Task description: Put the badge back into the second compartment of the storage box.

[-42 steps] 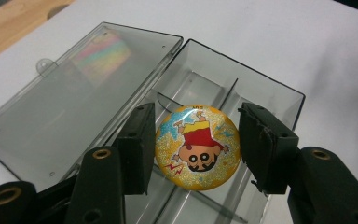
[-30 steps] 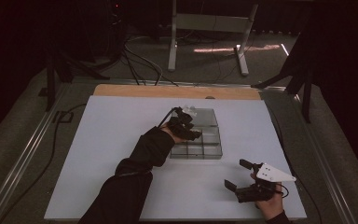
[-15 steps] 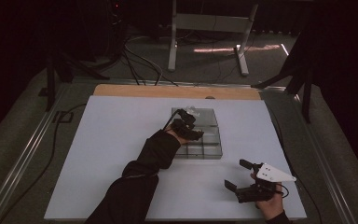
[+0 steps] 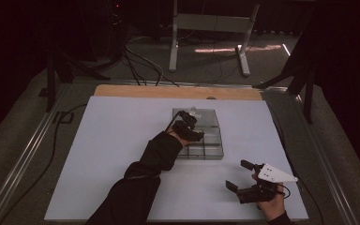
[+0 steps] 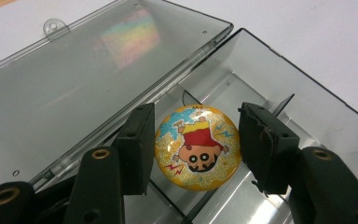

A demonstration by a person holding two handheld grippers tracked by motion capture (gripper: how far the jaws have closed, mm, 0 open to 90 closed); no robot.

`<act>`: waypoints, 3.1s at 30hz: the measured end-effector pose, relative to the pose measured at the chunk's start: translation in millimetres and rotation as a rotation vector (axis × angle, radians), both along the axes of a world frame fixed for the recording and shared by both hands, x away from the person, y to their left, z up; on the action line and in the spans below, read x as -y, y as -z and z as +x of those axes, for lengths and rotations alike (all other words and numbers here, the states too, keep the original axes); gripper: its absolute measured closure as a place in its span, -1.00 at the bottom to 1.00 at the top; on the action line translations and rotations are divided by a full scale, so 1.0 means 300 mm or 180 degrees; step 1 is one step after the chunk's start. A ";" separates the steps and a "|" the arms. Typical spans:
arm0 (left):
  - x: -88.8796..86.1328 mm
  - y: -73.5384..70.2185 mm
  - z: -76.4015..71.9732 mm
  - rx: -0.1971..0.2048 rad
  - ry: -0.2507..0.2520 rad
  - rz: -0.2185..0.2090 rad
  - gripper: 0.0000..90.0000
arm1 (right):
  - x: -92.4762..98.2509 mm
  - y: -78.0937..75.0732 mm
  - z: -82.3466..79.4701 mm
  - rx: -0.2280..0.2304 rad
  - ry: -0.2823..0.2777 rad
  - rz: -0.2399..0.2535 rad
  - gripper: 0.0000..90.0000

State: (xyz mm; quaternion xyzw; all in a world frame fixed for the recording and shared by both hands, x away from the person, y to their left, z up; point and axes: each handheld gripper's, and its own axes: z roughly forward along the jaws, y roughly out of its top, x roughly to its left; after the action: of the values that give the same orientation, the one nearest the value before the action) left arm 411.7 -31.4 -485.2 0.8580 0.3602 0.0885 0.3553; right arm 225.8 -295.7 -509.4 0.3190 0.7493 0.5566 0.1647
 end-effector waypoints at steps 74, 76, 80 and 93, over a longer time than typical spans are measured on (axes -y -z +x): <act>-0.746 0.046 -0.404 0.0038 -0.0274 -0.0567 -1.00 | -0.014 0.004 0.005 -0.0050 0.0022 -0.0036 -1.00; -0.767 0.057 -0.424 0.0037 -0.0293 -0.0586 -1.00 | -0.014 0.004 0.005 -0.0051 0.0025 -0.0037 -1.00; -0.800 0.068 -0.457 0.0056 -0.0338 -0.0544 -1.00 | -0.015 0.005 0.006 -0.0059 0.0026 -0.0042 -1.00; -0.864 0.122 -0.549 0.0096 -0.0444 -0.0675 -1.00 | -0.014 0.006 0.006 -0.0069 0.0009 -0.0053 -1.00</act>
State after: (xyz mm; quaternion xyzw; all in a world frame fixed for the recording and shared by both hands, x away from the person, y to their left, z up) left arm 247.2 227.9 -521.9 0.7870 0.4210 0.0874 0.4425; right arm 227.6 -291.4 -511.1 0.3246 0.7552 0.5466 0.1599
